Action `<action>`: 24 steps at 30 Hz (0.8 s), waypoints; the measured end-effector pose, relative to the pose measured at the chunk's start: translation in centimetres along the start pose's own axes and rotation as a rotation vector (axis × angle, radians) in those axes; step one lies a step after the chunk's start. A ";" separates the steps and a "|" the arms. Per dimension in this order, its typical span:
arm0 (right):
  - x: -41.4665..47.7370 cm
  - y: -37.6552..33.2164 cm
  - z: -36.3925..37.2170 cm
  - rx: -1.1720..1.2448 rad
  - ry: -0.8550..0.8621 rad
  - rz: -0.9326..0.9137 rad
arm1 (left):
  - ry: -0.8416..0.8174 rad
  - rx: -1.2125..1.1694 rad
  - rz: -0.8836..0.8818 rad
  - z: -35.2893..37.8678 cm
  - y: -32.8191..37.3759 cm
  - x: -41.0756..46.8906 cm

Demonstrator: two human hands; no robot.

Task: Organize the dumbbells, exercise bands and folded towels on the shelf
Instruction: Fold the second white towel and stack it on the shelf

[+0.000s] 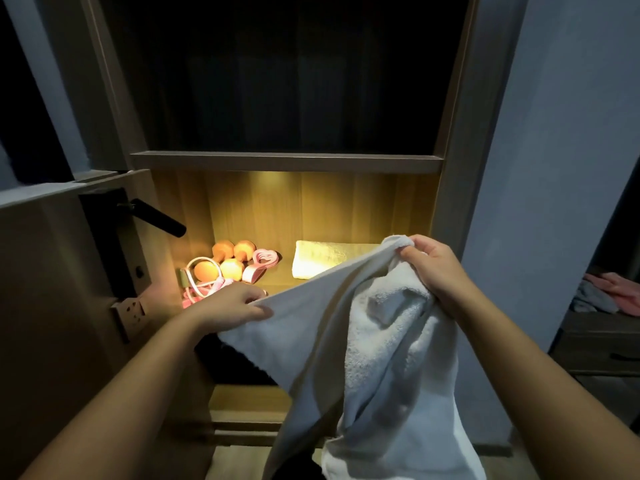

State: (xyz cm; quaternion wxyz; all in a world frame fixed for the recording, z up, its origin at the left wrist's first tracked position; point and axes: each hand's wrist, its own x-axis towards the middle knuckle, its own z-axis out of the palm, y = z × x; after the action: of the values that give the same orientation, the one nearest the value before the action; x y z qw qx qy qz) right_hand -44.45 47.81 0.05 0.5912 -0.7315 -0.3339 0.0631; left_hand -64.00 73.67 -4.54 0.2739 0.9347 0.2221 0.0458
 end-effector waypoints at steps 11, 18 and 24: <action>-0.2 1.4 -0.1 -0.065 0.000 0.026 | 0.663 -0.750 -0.145 0.4 0.8 -1.1; -1.0 -0.6 2.0 -0.176 -0.225 -0.064 | 0.555 -0.449 0.203 -2.0 6.7 -1.8; -2.1 -3.0 3.0 -0.130 -0.242 -0.174 | 0.194 -0.245 0.313 -0.2 10.5 -1.2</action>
State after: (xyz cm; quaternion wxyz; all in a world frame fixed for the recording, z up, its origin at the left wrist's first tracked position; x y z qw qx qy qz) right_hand -48.73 49.31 1.24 0.5013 -0.7235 -0.4682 0.0774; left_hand -61.07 65.35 1.24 0.3524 0.9086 0.0926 0.2041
